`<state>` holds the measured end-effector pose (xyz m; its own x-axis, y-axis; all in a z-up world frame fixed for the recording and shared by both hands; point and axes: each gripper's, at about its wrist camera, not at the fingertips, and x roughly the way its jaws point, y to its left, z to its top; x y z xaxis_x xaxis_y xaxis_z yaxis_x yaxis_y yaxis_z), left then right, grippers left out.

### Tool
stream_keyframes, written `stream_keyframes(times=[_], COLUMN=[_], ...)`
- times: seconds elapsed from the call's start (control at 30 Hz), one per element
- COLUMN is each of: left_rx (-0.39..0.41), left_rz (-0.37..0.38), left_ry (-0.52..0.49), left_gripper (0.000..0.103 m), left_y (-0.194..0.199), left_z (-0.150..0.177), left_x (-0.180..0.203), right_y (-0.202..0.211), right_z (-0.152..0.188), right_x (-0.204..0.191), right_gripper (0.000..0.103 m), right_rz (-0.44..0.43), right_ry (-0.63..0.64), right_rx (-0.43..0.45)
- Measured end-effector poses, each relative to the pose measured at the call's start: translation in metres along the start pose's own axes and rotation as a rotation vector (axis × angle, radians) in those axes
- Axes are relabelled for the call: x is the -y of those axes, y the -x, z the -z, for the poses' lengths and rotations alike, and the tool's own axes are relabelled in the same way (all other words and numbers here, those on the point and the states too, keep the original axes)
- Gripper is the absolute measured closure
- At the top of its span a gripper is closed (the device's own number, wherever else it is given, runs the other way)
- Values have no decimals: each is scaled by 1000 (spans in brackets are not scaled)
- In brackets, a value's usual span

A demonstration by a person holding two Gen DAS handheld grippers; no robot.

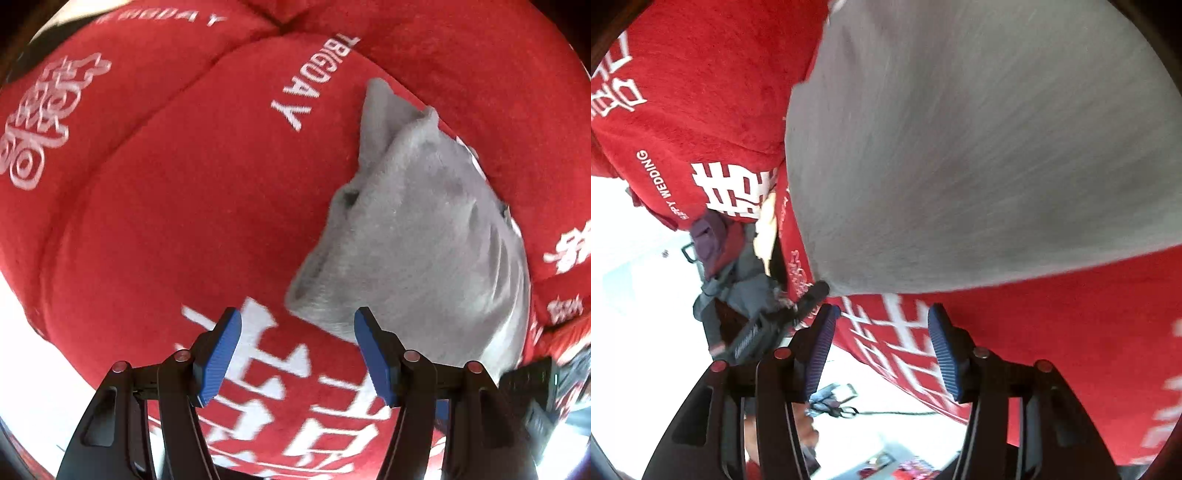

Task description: Fold small clothes

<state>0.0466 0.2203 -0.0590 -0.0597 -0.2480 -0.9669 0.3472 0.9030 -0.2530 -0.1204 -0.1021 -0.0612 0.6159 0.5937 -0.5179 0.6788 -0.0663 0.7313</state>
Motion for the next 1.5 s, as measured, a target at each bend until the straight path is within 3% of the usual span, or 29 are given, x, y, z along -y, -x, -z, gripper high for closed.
stream_keyframes(times=[0.23, 0.3, 0.33, 0.47, 0.67, 1.0, 1.03, 1.07, 1.1, 1.13, 1.5], left_rx=[-3, -7, -7, 1, -19, -25, -28, -31, -32, -32, -69], left_rz=[30, 27, 14, -37, -71, -93, -89, -84, -80, -74, 29], left_ry=[-49, -47, -52, -85, -88, -131, -132, -134, -136, -142, -124], left_gripper=[38, 38, 38, 38, 38, 38, 38, 38, 38, 38, 38], left_y=[10, 12, 14, 17, 9, 7, 5, 3, 1, 0, -14], left_z=[-3, -3, -2, 1, 1, 2, 1, 0, 0, -1, -5], left_x=[-20, -26, -29, -33, -39, -37, -34, -30, -26, -22, 5], right_y=[-57, -62, -64, -58, -77, -73, -69, -66, -61, -57, -12], right_z=[2, 0, -1, 1, 15, 34, 33, 32, 31, 30, 20], right_x=[-18, -26, -31, -47, -34, -44, -44, -45, -45, -45, -31], right_gripper=[48, 70, 91, 94, 98, 92, 85, 69, 59, 55, 51], right_rz=[-86, -75, -60, -7, 103, 233, 244, 254, 265, 254, 238], right_ry=[-81, -83, -69, 3, -5, 93, 100, 103, 103, 99, 27], right_rx=[40, 57, 63, 85, 23, -63, -62, -59, -54, -46, 50])
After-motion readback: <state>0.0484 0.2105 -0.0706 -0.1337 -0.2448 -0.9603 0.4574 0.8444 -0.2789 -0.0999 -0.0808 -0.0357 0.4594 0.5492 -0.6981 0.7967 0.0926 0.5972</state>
